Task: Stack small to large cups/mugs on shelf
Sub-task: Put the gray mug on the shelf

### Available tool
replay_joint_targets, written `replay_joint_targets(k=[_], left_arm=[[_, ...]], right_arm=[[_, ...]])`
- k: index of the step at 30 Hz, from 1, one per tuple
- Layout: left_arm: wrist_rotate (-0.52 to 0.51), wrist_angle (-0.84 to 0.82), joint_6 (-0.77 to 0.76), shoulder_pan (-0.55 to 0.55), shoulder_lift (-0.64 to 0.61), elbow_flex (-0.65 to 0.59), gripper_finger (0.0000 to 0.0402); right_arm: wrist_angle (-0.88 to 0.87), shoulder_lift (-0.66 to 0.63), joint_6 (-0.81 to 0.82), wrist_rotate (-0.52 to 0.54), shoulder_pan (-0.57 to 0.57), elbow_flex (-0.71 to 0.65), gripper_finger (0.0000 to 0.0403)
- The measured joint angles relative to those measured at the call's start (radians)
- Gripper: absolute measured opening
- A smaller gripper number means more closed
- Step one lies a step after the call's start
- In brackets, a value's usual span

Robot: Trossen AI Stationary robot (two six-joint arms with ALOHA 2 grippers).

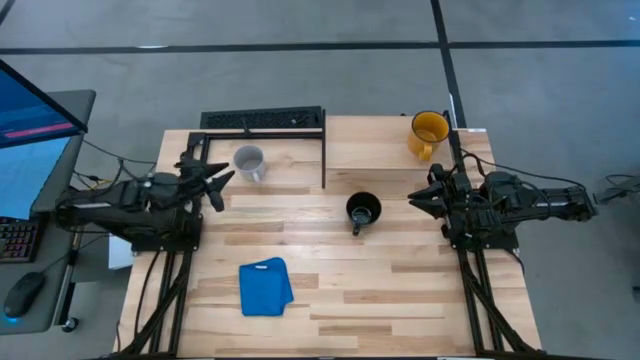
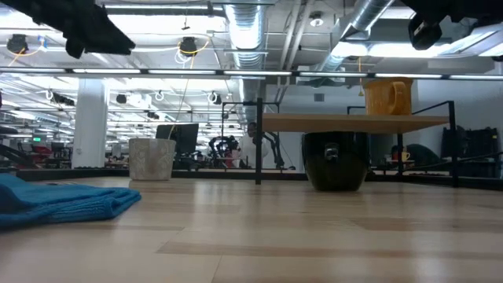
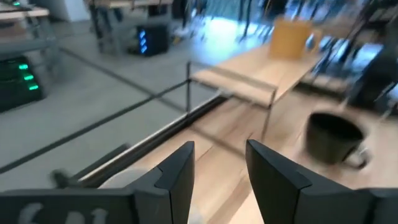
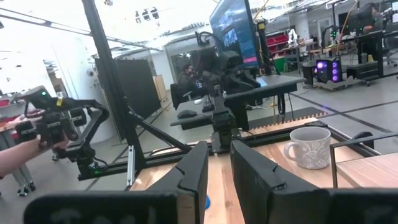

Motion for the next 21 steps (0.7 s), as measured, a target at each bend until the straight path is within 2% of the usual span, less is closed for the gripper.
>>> replay_joint_targets(k=[5,13,16,21], left_arm=[[-0.038,-0.091,-0.012,0.004,0.110,0.047,0.0135],[-0.032,-0.096,0.087,0.098,0.290,0.049,0.0135],[0.014,-0.095,0.079,0.161,0.344,0.049,0.0135],[0.153,-0.102,0.078,0.271,0.399,0.056,0.0135]], right_arm=[[0.000,0.000,0.000,0.000,0.000,0.000,0.0093],[0.000,0.000,0.022,0.000,0.000,0.000,0.0093],[0.000,0.000,0.048,0.000,0.000,0.000,0.0093],[0.000,0.000,0.059,0.000,0.000,0.000,0.0093]])
